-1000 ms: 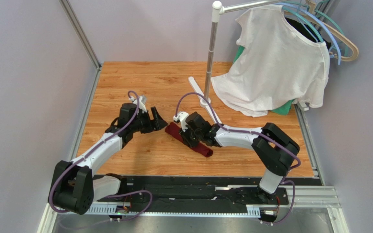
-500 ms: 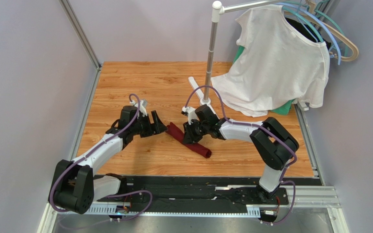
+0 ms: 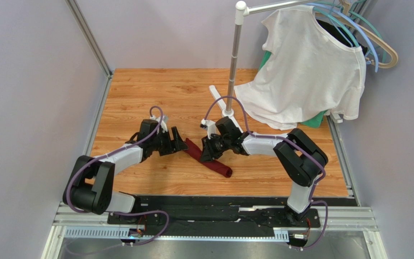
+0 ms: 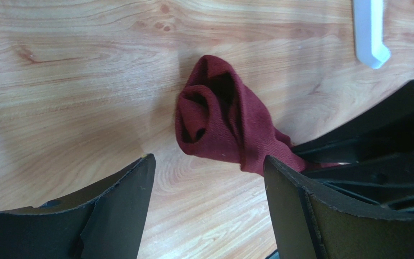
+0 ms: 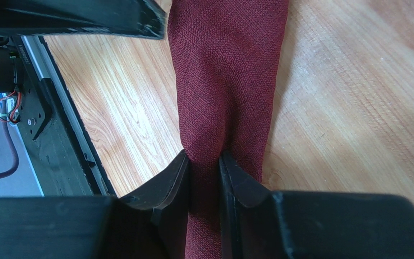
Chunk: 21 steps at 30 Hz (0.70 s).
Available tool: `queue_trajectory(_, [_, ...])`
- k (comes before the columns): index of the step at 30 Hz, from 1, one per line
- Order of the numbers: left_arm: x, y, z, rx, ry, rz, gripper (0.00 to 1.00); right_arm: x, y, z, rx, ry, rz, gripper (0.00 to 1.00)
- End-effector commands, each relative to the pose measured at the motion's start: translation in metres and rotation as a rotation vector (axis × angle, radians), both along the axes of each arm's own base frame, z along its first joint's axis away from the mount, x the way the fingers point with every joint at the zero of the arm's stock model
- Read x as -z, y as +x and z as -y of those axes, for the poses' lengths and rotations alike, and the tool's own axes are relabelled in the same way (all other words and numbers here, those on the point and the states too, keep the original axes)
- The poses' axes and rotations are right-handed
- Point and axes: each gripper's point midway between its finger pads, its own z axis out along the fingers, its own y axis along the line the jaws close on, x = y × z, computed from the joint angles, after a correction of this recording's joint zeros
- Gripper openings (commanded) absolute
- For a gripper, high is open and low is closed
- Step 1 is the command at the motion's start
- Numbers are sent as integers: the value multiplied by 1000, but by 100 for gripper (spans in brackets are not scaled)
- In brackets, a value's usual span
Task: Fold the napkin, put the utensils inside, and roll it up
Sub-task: Roll the napkin at the center of the board.
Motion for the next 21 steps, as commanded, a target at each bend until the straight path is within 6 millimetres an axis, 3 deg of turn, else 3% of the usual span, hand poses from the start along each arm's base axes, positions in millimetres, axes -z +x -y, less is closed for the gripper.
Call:
queue_trajectory(1, [3,11,7,30,-31,48,77,17,14,7,61,-55,23,28])
queue_trajectory(5, [8,13,9,35,-42,39,72,20,19,10,79,-61,23,33])
queue_trajectory(13, [9,18,13,36,-60,43,51,11,15,11,66,-43,24,50])
queue_trajectory(21, [0,19,16,32,-85,52,49,-11,10,10,40,-9,40,61])
